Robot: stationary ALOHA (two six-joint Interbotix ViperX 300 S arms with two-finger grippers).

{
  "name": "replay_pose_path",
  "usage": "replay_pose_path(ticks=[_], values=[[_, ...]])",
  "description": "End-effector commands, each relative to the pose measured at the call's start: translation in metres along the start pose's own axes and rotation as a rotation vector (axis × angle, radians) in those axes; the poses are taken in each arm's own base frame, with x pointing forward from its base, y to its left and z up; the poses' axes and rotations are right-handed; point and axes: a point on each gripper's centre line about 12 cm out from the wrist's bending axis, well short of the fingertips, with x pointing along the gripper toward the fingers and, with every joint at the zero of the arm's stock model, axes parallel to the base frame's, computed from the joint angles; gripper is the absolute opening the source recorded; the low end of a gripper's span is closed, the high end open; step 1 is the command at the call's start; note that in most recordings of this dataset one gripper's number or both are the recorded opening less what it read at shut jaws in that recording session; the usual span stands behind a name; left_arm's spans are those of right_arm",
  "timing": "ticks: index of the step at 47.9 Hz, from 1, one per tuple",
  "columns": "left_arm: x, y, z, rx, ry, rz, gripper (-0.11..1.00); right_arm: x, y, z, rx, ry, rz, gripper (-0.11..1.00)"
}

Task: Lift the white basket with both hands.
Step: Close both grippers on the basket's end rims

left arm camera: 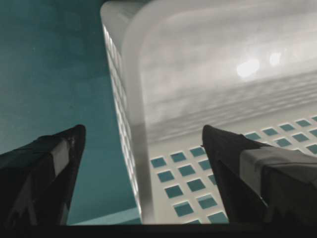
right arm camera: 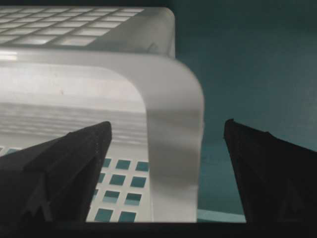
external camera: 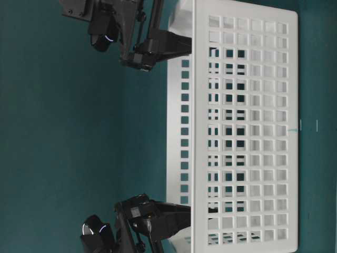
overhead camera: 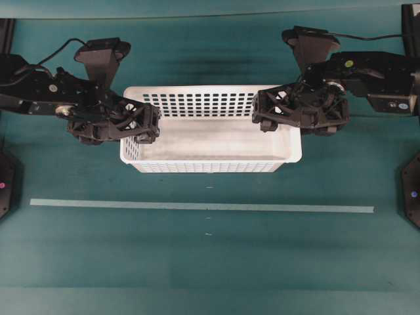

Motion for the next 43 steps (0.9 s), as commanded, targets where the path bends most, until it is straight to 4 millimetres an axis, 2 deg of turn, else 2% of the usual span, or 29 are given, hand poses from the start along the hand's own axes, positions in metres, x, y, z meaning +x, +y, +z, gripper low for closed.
replay_pose_path(ticks=[1,5,9,13,20,23,28,43], values=[[-0.0018,-0.0032,0.0024,-0.002,-0.01,-0.021,0.94,0.0011,0.0036,-0.0013,-0.009,-0.002,0.007,0.93],[-0.0019,-0.0059,0.0035,0.001,-0.019,-0.044,0.91,0.0018,0.004,-0.0015,-0.011,-0.002,0.005,0.9],[-0.0013,-0.0078,0.0041,0.001,-0.025,-0.063,0.81,0.0032,0.0034,-0.0019,-0.005,0.001,0.001,0.8],[-0.0011,-0.0088,0.0045,0.001,-0.027,-0.068,0.63,0.0043,0.0035,-0.0026,0.008,0.005,-0.001,0.63],[0.0018,-0.0049,0.0029,0.0,-0.022,-0.056,0.24,0.0052,0.0018,-0.0022,0.055,0.003,-0.006,0.28],[0.0013,-0.005,0.003,0.001,-0.023,-0.057,0.12,0.0056,0.0014,-0.0028,0.059,0.003,-0.008,0.18],[0.0015,-0.0056,0.0032,0.001,-0.024,-0.058,0.0,0.0059,0.0014,-0.0026,0.056,0.001,-0.005,0.17],[0.0015,-0.0056,0.0032,0.001,-0.024,-0.058,0.0,0.0064,0.004,-0.0022,0.056,-0.005,0.015,0.17]])
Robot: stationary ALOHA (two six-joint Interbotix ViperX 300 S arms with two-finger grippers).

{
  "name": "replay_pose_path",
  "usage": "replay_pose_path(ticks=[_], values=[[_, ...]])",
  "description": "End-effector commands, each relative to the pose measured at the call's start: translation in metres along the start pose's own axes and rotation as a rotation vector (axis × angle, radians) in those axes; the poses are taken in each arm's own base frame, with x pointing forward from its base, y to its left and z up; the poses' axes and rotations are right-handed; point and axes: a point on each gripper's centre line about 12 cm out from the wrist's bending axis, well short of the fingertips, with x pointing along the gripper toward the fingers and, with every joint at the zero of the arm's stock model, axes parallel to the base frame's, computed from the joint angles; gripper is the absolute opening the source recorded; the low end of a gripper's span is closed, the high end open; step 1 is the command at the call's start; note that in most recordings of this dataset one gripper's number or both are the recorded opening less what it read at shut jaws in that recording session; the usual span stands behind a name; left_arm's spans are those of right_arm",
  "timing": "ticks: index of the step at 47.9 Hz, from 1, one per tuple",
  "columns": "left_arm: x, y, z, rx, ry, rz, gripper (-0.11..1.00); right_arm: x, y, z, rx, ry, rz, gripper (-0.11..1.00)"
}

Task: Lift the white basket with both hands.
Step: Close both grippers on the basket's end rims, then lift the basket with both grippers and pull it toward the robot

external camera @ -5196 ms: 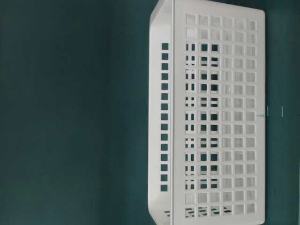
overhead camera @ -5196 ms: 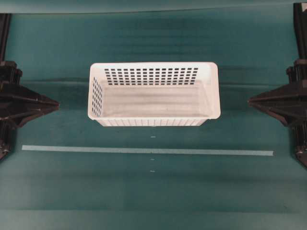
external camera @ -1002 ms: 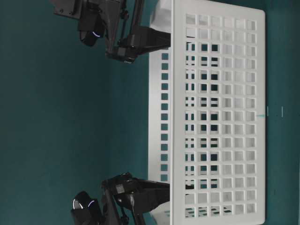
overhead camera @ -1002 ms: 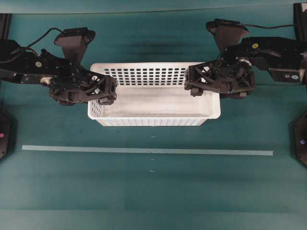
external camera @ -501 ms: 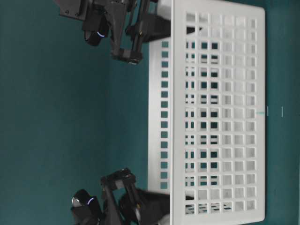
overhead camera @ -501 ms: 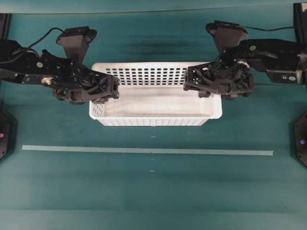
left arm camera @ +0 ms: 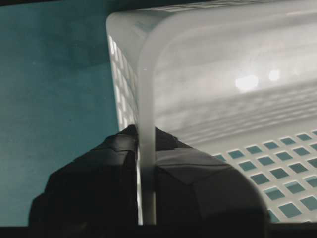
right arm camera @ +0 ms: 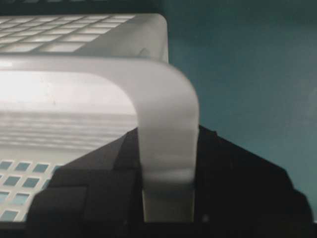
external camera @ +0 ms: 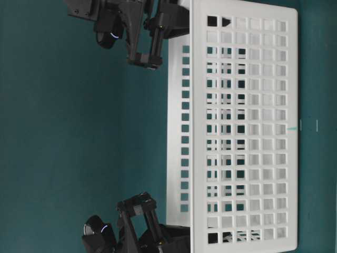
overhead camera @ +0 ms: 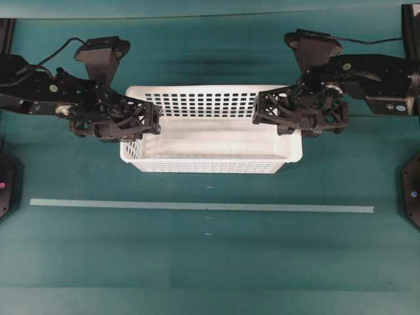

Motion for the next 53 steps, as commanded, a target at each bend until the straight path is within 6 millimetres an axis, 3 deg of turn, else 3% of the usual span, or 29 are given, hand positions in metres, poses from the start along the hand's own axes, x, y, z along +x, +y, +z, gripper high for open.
replay_pose_path(ticks=[1,13,28,45,53], values=[[-0.002,-0.005,0.0,0.007,-0.007,-0.022,0.0,0.002,0.005,-0.001,0.007,-0.006,0.02,0.17],[-0.005,-0.009,0.001,0.01,-0.01,-0.032,0.0,0.0,0.009,0.0,0.001,-0.01,0.033,0.17],[-0.034,-0.021,0.005,0.01,-0.024,-0.067,-0.02,-0.026,0.009,-0.01,-0.022,0.002,0.03,0.17],[-0.036,-0.023,0.005,0.009,-0.023,-0.069,-0.02,-0.027,0.008,-0.011,-0.03,0.0,0.031,0.17],[-0.036,-0.025,-0.004,0.026,-0.01,-0.072,-0.02,-0.026,0.008,-0.019,-0.049,0.007,0.023,0.17]])
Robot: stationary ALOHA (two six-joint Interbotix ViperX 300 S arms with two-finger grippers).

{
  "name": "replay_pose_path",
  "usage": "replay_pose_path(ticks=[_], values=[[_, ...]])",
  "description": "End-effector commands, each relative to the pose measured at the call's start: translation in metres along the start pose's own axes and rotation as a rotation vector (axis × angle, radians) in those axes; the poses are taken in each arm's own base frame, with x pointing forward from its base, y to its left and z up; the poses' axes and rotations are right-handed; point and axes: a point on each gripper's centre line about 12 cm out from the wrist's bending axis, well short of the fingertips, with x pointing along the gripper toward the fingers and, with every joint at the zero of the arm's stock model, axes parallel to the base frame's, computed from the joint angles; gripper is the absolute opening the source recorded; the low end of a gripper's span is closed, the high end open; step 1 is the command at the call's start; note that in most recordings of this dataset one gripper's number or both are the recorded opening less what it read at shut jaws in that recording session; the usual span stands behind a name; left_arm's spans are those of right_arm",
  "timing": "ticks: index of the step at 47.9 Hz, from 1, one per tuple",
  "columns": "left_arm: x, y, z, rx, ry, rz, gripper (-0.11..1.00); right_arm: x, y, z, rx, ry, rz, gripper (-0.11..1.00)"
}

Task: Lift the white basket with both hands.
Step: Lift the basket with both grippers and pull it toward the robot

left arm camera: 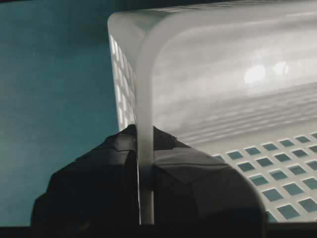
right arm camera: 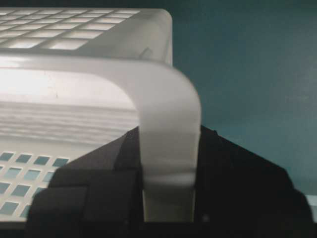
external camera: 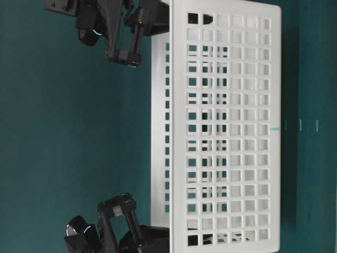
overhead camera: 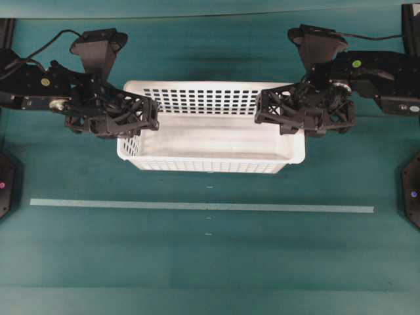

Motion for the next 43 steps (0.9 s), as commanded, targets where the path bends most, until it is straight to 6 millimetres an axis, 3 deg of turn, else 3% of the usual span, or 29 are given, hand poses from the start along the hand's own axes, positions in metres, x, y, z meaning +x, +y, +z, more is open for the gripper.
replay_pose_path(ticks=[1,43], values=[[-0.013,-0.014,-0.005,0.017,-0.006,-0.062,-0.02,-0.002,0.005,-0.008,-0.028,0.002,0.011,0.17],[-0.029,-0.021,-0.082,0.061,0.104,-0.104,-0.03,0.004,0.01,-0.089,-0.08,0.03,0.02,0.17]])
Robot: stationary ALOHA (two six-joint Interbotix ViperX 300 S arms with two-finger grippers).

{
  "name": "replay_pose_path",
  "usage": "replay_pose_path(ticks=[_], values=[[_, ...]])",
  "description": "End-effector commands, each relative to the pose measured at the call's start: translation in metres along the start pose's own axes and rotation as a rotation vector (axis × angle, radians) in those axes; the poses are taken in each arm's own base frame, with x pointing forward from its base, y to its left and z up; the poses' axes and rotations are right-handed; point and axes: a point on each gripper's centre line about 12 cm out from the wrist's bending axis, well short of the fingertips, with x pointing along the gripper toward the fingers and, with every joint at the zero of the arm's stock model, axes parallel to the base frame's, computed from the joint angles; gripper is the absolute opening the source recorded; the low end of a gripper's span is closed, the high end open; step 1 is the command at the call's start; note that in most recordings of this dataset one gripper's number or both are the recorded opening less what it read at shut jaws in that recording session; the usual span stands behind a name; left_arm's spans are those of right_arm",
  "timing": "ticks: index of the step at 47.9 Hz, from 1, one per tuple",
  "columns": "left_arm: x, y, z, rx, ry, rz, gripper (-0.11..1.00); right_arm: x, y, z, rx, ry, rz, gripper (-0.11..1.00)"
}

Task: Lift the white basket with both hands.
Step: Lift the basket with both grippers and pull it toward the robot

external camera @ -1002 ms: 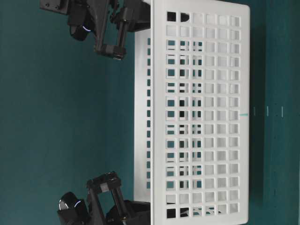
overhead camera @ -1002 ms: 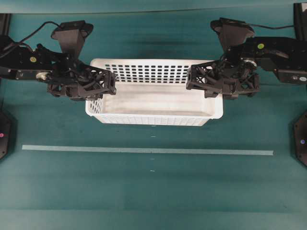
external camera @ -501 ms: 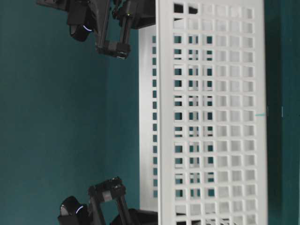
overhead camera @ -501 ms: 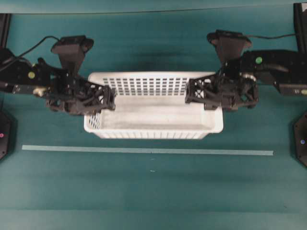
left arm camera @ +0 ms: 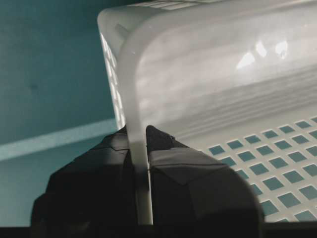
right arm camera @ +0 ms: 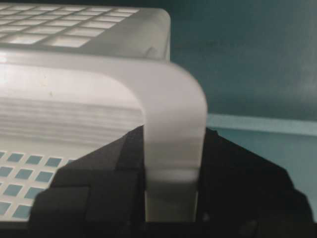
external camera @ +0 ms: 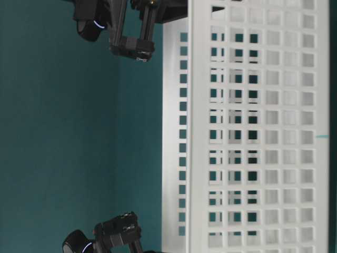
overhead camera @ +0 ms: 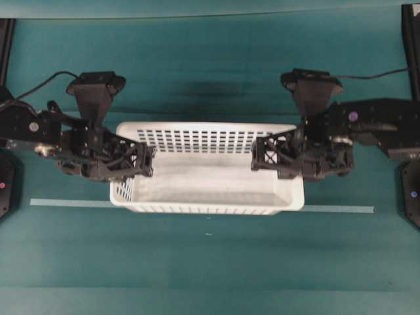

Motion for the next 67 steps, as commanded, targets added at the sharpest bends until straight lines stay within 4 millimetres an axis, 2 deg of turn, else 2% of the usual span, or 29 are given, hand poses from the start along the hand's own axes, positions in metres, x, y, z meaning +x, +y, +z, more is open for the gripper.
replay_pose_path(ticks=[1,19,29,47,58,67], values=[[-0.014,-0.016,-0.01,0.033,0.003,-0.073,-0.03,0.0,0.006,-0.012,-0.044,-0.005,0.031,0.17],[-0.007,-0.021,-0.025,0.037,0.023,-0.07,-0.03,0.002,0.004,-0.021,-0.052,-0.014,0.026,0.17],[0.007,-0.024,-0.036,0.058,0.041,-0.045,-0.03,0.006,0.003,-0.022,-0.053,-0.013,0.018,0.17],[0.007,-0.028,-0.039,0.064,0.044,-0.054,-0.03,0.018,-0.002,-0.033,-0.042,-0.006,0.011,0.17],[0.008,-0.025,-0.043,0.073,0.05,-0.028,-0.03,0.024,-0.005,-0.032,-0.039,-0.01,0.011,0.17],[0.008,-0.023,-0.037,0.068,0.039,-0.024,-0.03,0.027,-0.002,-0.026,-0.044,-0.031,0.013,0.17]])
